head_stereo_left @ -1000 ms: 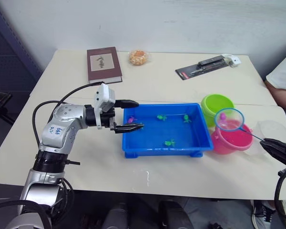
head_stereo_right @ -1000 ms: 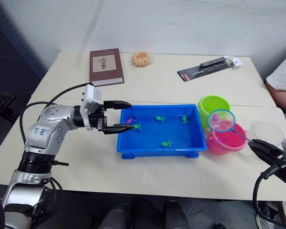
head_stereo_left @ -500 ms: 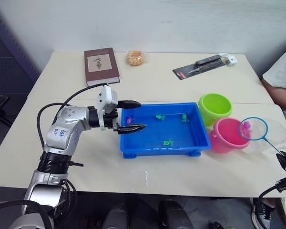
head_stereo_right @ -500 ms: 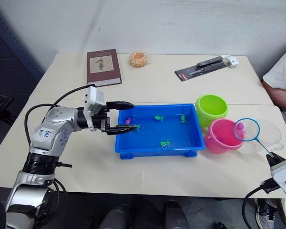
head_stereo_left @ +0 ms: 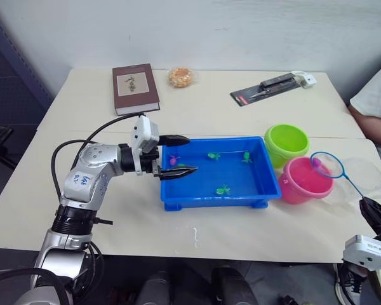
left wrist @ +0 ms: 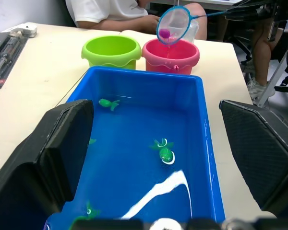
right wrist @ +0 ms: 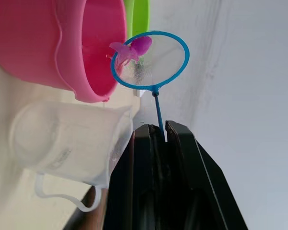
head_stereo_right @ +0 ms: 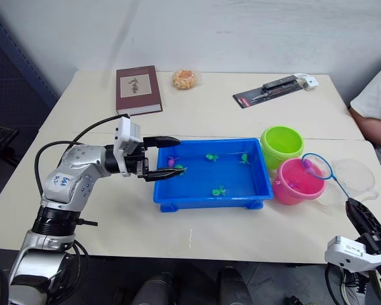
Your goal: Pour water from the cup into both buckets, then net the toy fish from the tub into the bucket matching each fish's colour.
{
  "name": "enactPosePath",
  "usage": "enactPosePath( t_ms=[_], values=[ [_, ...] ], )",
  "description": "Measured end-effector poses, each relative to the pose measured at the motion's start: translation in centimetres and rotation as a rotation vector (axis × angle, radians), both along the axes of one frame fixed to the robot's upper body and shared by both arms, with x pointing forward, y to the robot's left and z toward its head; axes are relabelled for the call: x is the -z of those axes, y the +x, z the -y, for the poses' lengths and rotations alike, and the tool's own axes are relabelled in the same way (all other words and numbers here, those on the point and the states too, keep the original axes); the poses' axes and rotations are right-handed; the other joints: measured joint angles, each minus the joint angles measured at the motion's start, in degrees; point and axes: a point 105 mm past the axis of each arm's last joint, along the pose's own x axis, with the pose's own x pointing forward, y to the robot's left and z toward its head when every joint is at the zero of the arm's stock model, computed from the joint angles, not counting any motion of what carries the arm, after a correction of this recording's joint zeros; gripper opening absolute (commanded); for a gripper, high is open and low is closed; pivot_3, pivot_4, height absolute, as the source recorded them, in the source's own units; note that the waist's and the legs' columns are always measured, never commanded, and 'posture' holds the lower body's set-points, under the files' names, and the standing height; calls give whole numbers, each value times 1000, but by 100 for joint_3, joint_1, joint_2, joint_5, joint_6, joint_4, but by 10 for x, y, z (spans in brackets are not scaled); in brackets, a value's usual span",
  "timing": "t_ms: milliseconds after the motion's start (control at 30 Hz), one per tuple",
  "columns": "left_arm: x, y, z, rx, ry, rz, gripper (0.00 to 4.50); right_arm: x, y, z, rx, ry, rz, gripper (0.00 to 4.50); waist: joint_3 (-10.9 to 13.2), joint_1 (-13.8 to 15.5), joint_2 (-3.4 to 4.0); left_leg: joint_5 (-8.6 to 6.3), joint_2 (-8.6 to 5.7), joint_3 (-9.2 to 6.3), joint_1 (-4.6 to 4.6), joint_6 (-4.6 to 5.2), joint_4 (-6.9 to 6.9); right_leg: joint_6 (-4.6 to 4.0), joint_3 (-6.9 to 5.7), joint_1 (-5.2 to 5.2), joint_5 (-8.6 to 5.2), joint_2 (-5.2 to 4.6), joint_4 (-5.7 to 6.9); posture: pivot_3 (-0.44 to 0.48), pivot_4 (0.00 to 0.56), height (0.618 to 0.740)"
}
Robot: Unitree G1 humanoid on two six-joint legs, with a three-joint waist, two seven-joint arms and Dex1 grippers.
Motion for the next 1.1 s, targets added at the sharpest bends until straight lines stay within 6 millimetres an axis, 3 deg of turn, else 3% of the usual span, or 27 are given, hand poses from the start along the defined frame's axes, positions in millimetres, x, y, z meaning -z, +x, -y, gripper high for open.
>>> enactPosePath(
  t_ms=[367, 500, 667, 767, 900, 1100],
  values=[
    [0, -1, 3, 13, -9, -10, 4489, -6, -4, 8, 31, -20, 7, 0, 0, -9, 0, 0, 2, 3, 3, 1, -1, 0, 4, 1, 0, 2, 0, 0, 150, 738],
    [1, -2, 2, 13, -9, -10, 4489, -20, 0, 0, -3, 156, 47, 0, 0, -27, 0, 1, 3, 6, 6, 2, 0, 0, 9, 3, 0, 2, 1, 0, 150, 738],
    [11, -2, -15, -26, 23, -27, 4489, -54, 27, -43, -252, 649, 7, 0, 0, -159, 0, 1, 21, 10, 11, 2, 1, 0, 12, 5, 0, 4, 27, 0, 150, 738],
    [9, -1, -32, -73, 41, -4, 4489, -73, 41, -79, -422, 951, -183, 0, 0, -143, 0, 3, 34, -9, 8, -1, 4, -2, 7, 7, 0, -2, 26, 0, 150, 738],
    [11, -3, -62, -155, 87, -9, 4489, -58, 55, -133, -503, 1154, -565, 0, 1, -134, -8, 6, 41, -42, -4, -10, 7, -12, 5, 17, 1, -11, 11, 0, 150, 738],
    [13, -8, -79, -204, 150, -11, 4489, -31, 81, -181, -400, 1221, -827, 0, 3, -120, -11, 7, 37, -61, -22, -13, 6, -16, -13, 11, 0, -23, -4, 0, 150, 738]
  ],
)
